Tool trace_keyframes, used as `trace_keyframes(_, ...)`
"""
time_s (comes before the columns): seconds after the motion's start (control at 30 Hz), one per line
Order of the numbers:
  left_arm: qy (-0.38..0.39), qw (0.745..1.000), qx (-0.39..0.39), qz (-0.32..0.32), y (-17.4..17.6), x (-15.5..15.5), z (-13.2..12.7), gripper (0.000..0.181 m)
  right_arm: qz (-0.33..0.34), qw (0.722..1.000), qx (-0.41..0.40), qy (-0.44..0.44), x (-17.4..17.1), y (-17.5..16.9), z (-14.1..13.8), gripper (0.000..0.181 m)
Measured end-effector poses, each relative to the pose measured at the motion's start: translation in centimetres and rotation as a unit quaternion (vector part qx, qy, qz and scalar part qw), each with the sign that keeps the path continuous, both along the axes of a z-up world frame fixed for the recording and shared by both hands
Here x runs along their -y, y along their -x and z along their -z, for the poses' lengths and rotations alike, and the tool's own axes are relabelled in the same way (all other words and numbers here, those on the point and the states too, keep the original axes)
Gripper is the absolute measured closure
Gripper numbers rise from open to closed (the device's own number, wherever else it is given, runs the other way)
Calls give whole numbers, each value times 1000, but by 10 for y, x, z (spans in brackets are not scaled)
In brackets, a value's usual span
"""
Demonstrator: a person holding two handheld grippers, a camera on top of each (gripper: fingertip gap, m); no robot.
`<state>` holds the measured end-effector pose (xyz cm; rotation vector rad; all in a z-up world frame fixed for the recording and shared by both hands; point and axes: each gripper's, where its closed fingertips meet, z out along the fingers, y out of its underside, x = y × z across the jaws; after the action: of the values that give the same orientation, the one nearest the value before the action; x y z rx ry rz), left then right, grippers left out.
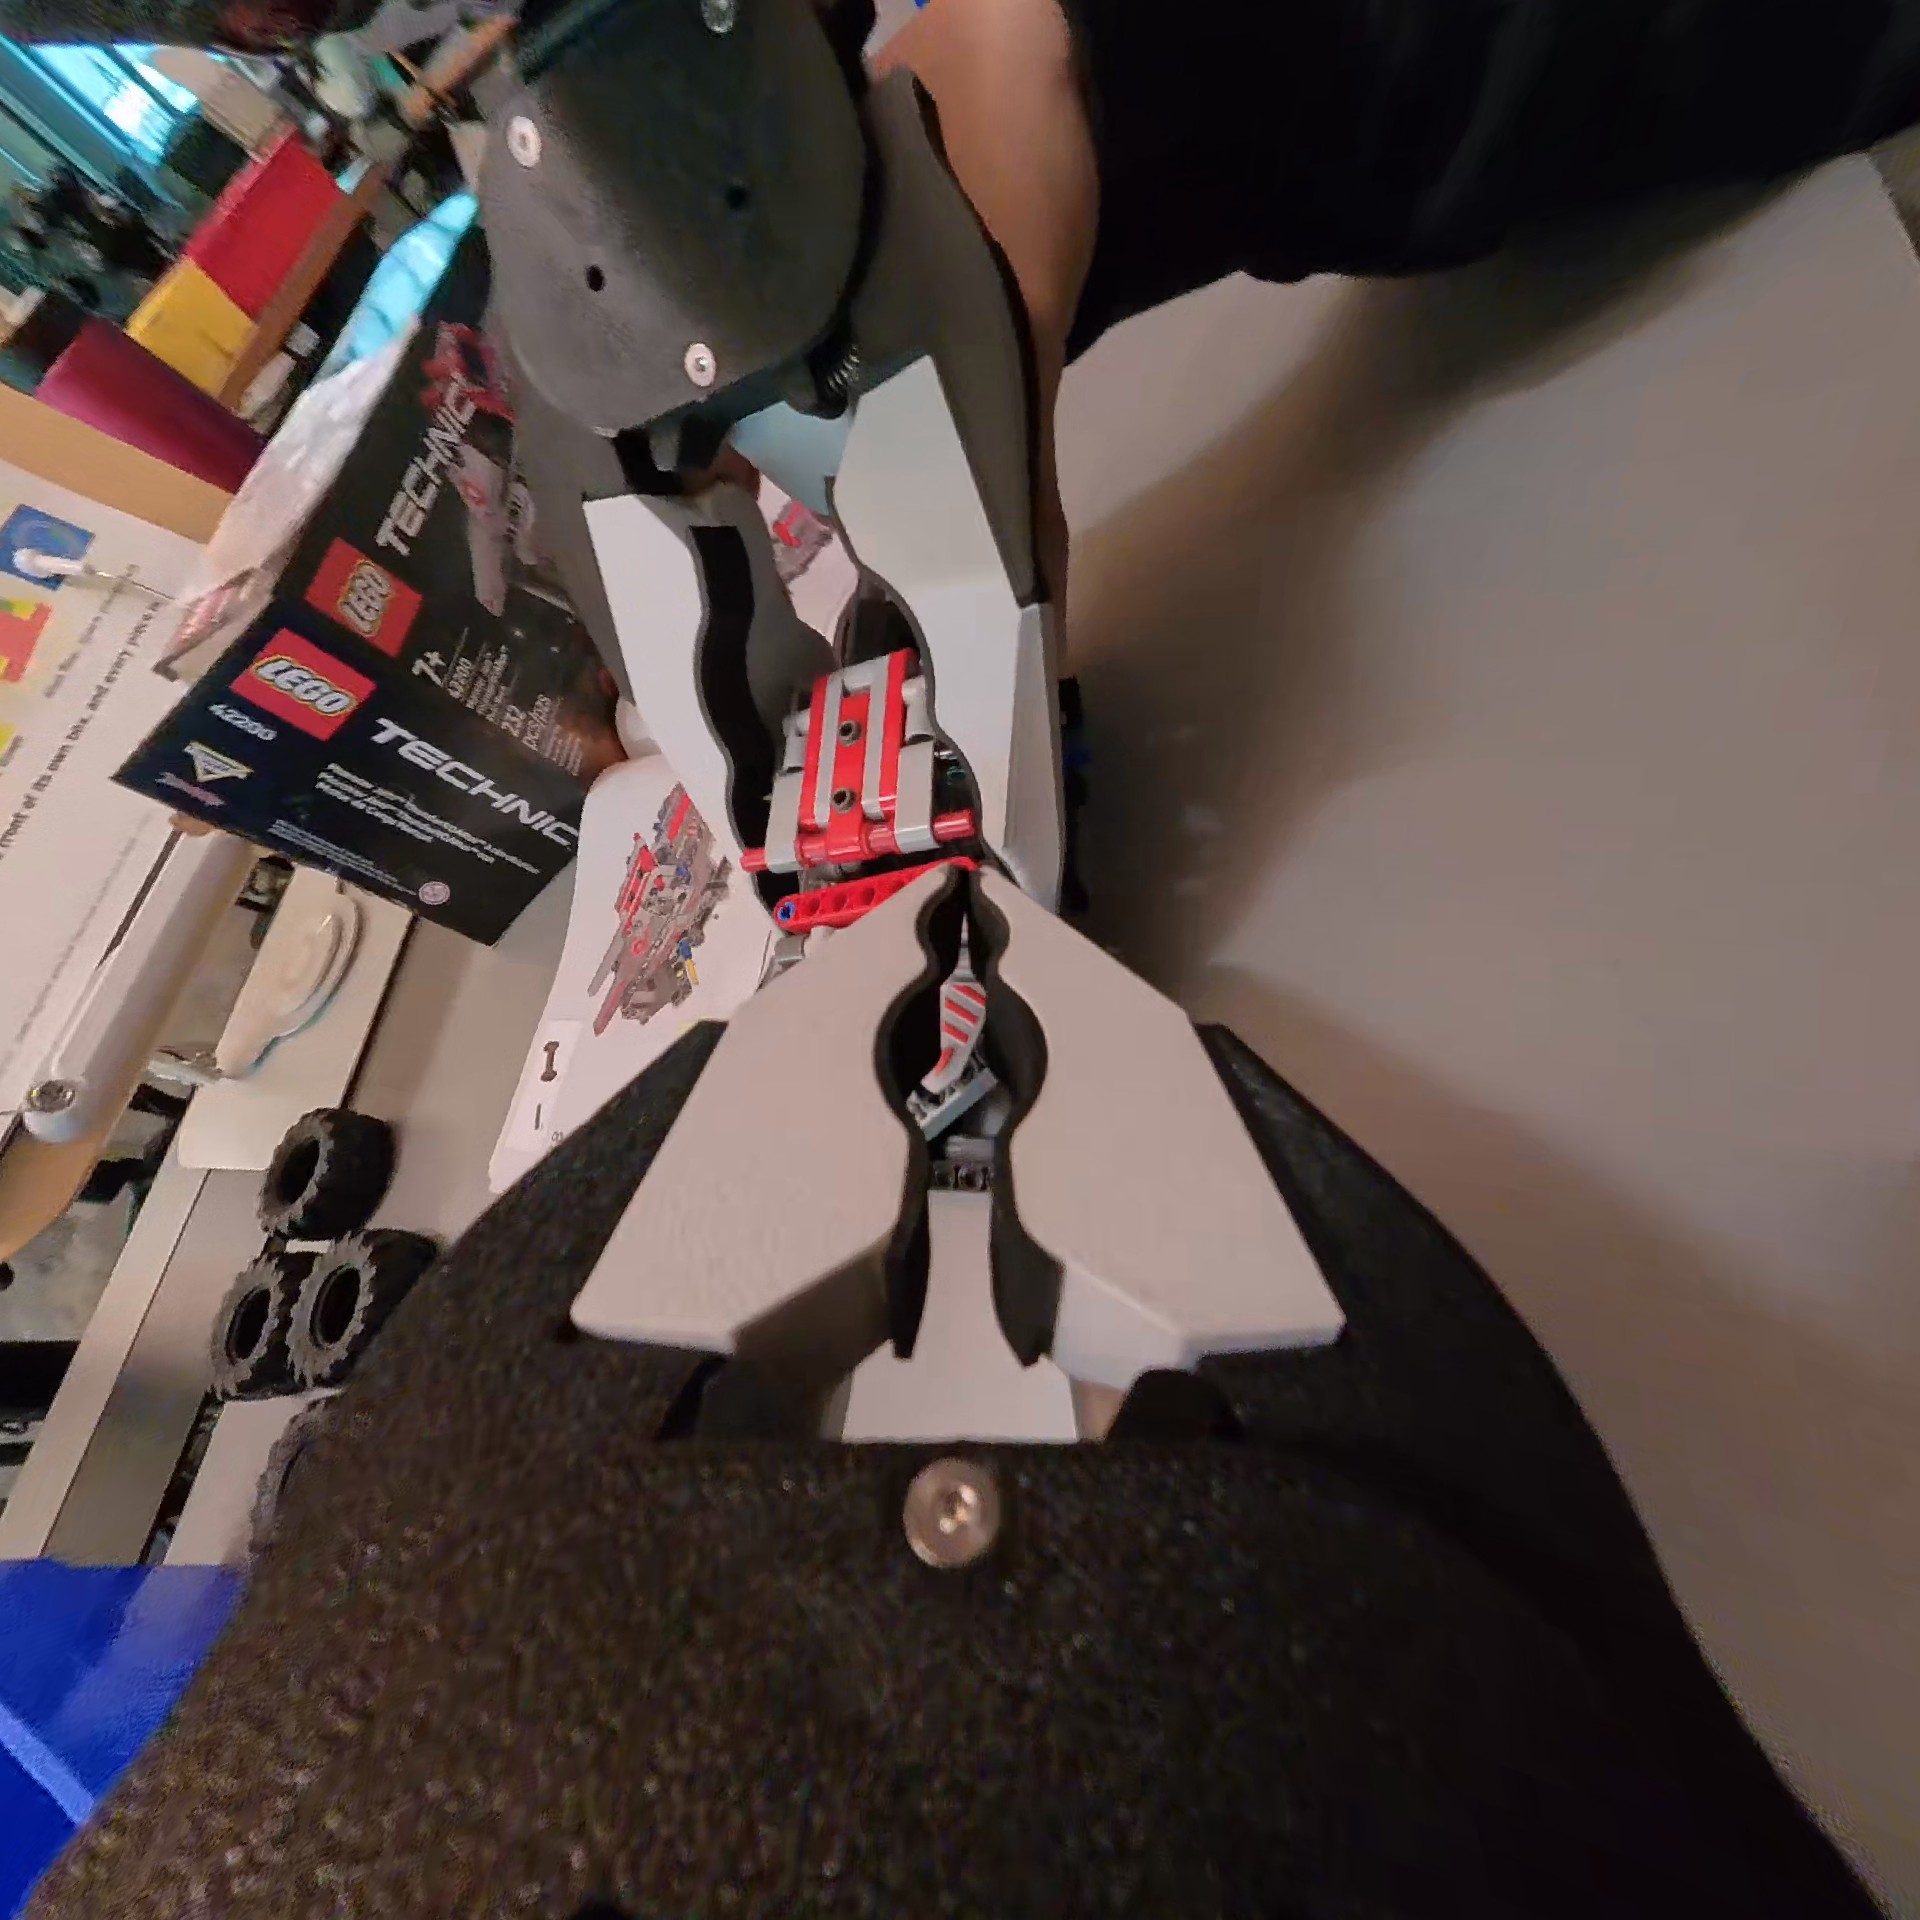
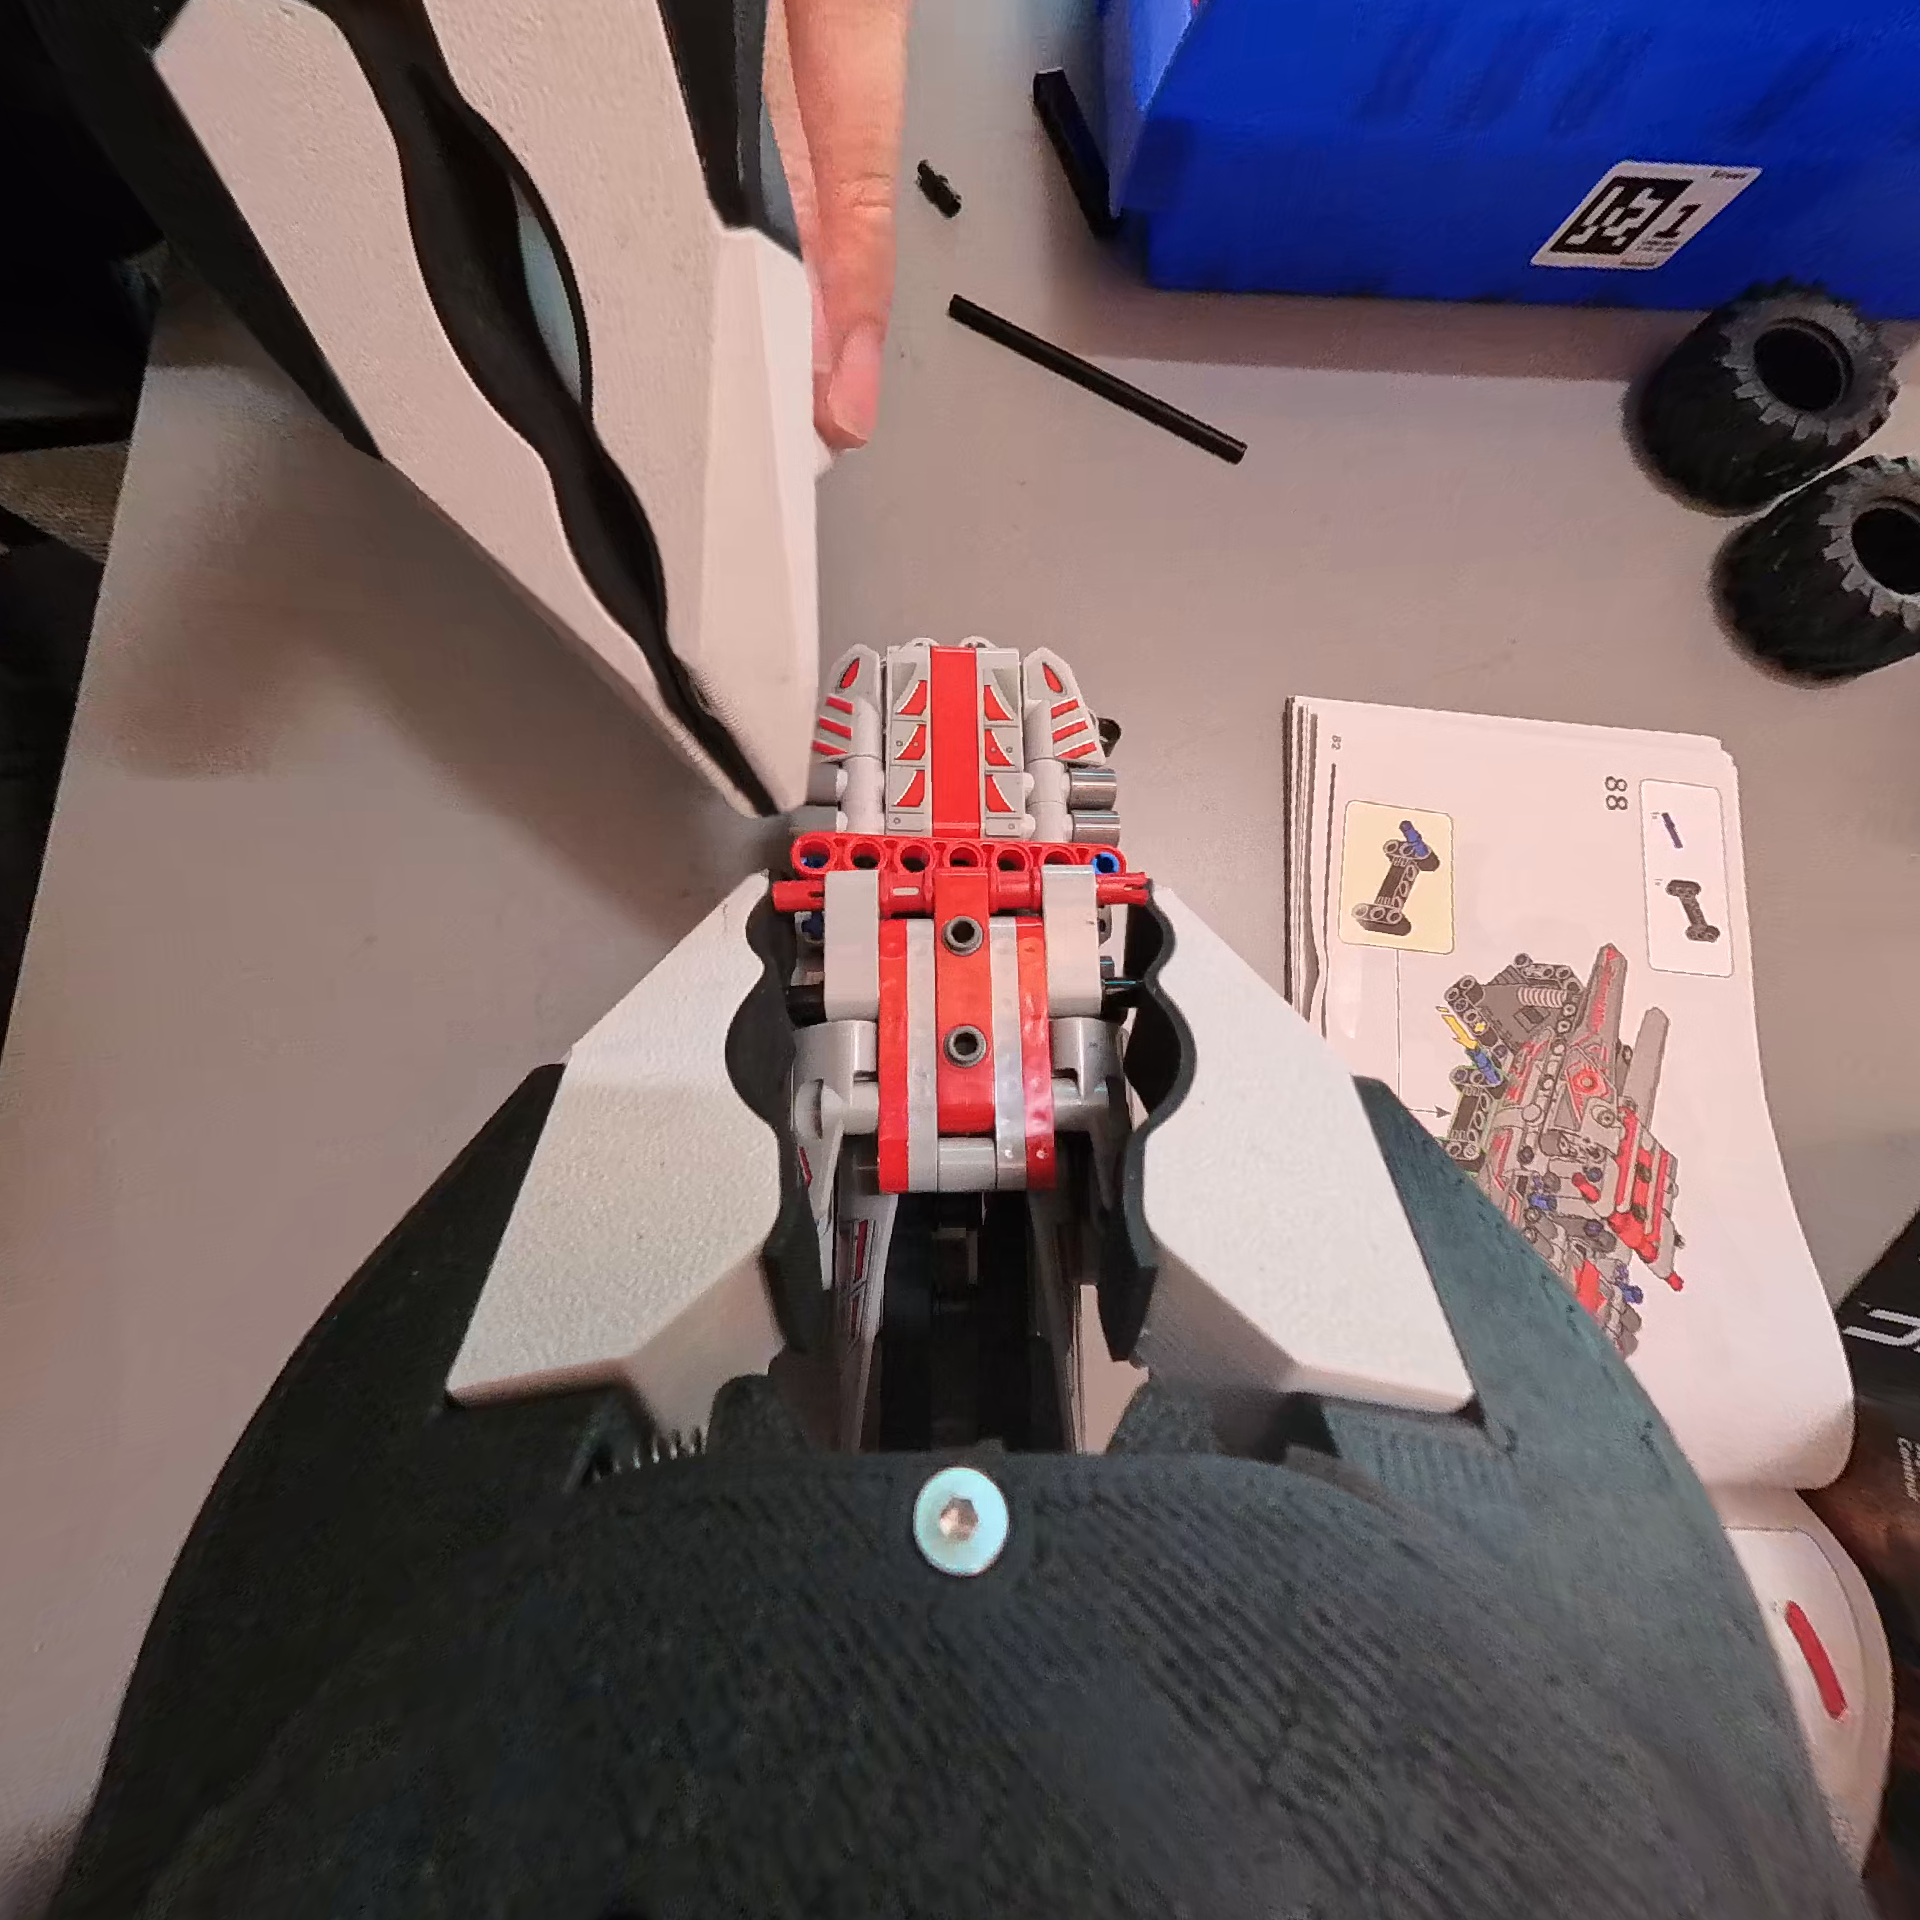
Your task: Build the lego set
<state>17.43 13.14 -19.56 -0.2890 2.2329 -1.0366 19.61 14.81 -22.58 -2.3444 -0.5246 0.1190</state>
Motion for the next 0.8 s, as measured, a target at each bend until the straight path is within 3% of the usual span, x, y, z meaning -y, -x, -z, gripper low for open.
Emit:
trace_keyframes(0.47,-108,993,-38,40,-6,2,4,181,-10,1000,-12,-2,-1,1,0,117)
trace_keyframes(0.8,-223,957,-162,85,-3,6,11,181,-14,1000,-8,-11,-1,1,0,117)
